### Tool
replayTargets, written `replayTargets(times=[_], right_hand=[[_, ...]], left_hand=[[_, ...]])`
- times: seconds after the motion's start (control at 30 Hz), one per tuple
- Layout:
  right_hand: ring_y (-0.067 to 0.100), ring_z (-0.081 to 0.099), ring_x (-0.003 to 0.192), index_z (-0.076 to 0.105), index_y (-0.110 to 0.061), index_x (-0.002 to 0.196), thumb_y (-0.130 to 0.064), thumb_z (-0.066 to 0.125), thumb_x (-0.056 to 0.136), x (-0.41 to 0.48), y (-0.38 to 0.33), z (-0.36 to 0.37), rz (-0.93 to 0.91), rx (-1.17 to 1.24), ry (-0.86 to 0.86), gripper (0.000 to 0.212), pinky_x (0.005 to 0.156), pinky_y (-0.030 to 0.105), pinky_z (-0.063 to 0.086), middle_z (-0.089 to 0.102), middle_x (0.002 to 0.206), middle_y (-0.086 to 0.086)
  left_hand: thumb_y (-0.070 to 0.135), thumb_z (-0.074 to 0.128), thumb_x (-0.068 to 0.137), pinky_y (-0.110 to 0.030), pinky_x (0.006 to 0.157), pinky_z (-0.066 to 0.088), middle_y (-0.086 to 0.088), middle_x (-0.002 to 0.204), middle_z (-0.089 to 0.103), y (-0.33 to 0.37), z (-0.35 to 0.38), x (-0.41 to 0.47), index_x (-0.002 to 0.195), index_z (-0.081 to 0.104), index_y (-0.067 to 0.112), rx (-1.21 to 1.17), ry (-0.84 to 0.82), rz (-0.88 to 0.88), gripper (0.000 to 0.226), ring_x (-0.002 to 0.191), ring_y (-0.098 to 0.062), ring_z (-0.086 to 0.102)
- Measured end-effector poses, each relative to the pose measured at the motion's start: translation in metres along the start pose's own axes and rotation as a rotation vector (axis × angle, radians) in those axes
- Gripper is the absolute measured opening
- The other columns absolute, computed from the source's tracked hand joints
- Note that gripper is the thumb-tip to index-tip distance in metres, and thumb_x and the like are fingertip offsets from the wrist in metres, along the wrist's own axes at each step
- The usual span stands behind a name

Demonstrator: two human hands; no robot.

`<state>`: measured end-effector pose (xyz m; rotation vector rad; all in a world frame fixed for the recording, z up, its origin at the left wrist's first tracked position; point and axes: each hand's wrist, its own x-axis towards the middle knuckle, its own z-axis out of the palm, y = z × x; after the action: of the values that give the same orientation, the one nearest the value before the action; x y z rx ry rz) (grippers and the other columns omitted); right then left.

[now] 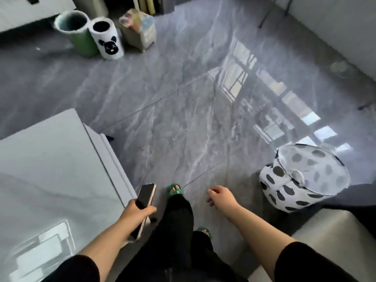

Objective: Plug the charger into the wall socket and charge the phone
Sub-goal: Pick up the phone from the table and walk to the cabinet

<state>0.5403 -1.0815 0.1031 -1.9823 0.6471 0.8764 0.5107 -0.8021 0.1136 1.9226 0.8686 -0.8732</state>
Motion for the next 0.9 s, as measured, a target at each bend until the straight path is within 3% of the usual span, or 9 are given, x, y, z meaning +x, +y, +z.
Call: replayTargets(times=[0.1, 0.27, 0.47, 0.63, 0.77, 0.9], right_hand=[[0.014, 0.059, 0.053, 0.062, -0.015, 0.085, -0.021, 0.051, 0.093, 0.038, -0.047, -0.006, -0.028, -0.08, -0.056, 0.015, 0.051, 0.022, 0.042, 0.068, 0.069, 0.002], [0.013, 0.06, 0.053, 0.062, -0.02, 0.079, -0.021, 0.053, 0.092, 0.086, -0.104, -0.028, 0.008, -0.159, -0.091, 0.015, 0.053, 0.023, 0.041, 0.069, 0.067, -0.001], [0.018, 0.062, 0.06, 0.065, -0.012, 0.089, -0.021, 0.054, 0.091, 0.14, -0.169, -0.075, 0.053, -0.205, -0.04, 0.014, 0.056, 0.025, 0.046, 0.071, 0.075, 0.006], [0.022, 0.06, 0.064, 0.064, -0.008, 0.092, -0.021, 0.053, 0.092, 0.2, -0.237, -0.114, 0.066, -0.286, -0.069, 0.017, 0.061, 0.03, 0.043, 0.07, 0.079, 0.01], [0.021, 0.058, 0.058, 0.064, -0.007, 0.089, -0.018, 0.052, 0.092, 0.258, -0.305, -0.124, 0.026, -0.399, -0.14, 0.017, 0.056, 0.027, 0.041, 0.068, 0.073, 0.009], [0.017, 0.054, 0.048, 0.064, -0.005, 0.085, -0.012, 0.051, 0.091, 0.31, -0.395, -0.104, -0.042, -0.504, -0.246, 0.015, 0.044, 0.02, 0.039, 0.065, 0.066, 0.008]], left_hand=[[0.033, 0.076, 0.072, -0.031, 0.062, 0.043, -0.01, 0.092, 0.064, 0.01, -0.022, 0.019, 0.111, 0.055, 0.011, -0.102, 0.02, -0.066, 0.05, 0.08, -0.024, 0.061], [0.032, 0.077, 0.071, -0.03, 0.061, 0.045, -0.009, 0.092, 0.065, 0.044, -0.049, 0.049, 0.105, 0.057, 0.013, -0.24, 0.052, -0.144, 0.044, 0.08, -0.022, 0.062], [0.03, 0.076, 0.075, -0.027, 0.06, 0.042, -0.009, 0.081, 0.063, 0.122, -0.08, 0.089, 0.087, 0.057, 0.014, -0.383, 0.064, -0.129, 0.028, 0.072, -0.021, 0.059], [0.039, 0.074, 0.076, -0.03, 0.06, 0.048, -0.009, 0.087, 0.064, 0.195, -0.108, 0.134, 0.09, 0.057, 0.018, -0.558, 0.053, -0.083, 0.031, 0.078, -0.023, 0.063], [0.052, 0.074, 0.067, -0.031, 0.068, 0.048, -0.008, 0.094, 0.067, 0.243, -0.134, 0.173, 0.097, 0.06, 0.019, -0.589, 0.071, -0.106, 0.046, 0.088, -0.021, 0.064], [0.051, 0.075, 0.058, -0.031, 0.061, 0.046, -0.005, 0.076, 0.064, 0.28, -0.158, 0.204, 0.086, 0.06, 0.017, -0.673, 0.146, -0.186, 0.047, 0.071, -0.021, 0.062]])
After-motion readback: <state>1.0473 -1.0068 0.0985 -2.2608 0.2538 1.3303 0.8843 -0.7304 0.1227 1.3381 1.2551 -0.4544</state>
